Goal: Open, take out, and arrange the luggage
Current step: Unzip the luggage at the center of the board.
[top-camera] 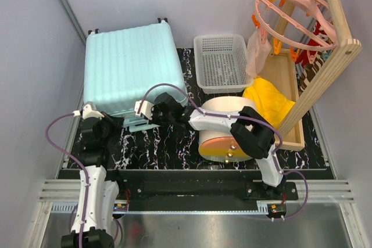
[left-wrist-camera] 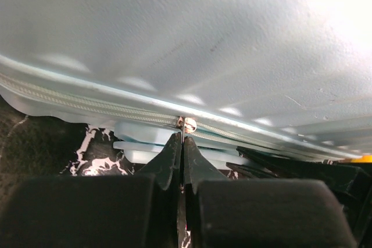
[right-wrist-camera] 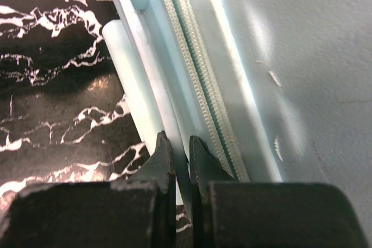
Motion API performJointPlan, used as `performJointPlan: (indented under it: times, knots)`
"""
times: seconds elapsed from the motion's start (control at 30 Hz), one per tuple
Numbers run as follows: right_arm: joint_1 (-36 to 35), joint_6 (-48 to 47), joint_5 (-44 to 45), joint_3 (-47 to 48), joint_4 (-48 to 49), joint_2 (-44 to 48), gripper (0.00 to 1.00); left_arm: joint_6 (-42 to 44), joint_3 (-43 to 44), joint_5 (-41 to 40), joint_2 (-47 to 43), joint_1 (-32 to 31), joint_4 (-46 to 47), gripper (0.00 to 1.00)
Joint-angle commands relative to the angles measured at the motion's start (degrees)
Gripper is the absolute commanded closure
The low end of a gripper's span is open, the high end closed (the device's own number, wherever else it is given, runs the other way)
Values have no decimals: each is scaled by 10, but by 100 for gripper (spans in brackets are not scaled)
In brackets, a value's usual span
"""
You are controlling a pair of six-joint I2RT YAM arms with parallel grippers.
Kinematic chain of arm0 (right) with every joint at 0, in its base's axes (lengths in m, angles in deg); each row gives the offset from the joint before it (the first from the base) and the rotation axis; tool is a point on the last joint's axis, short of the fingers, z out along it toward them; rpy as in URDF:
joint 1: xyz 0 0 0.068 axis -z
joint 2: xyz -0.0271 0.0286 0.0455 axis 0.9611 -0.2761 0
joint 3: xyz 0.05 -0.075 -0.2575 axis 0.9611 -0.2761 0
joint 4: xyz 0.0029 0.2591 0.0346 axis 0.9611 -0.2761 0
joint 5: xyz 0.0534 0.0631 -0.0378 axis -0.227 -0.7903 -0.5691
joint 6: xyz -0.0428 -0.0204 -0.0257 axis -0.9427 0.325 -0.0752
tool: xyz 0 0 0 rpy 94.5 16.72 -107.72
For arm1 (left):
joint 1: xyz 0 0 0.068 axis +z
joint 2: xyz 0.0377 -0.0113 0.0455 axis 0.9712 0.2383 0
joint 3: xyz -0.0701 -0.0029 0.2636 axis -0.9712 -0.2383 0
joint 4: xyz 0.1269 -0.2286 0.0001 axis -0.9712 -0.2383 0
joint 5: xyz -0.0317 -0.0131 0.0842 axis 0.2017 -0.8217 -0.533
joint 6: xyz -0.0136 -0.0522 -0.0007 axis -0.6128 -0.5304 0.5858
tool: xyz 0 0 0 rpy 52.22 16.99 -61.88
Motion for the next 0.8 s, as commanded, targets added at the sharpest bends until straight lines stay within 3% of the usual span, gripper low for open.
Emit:
performJointPlan:
  times: [0.0,0.77]
  knots:
    - [97,99,204,-36,-49,82,100,11,29,-97,-19,13,29,100]
    - [137,105,212,-94,-35,157,100,-63,-47,-303,-187,15,-72,100]
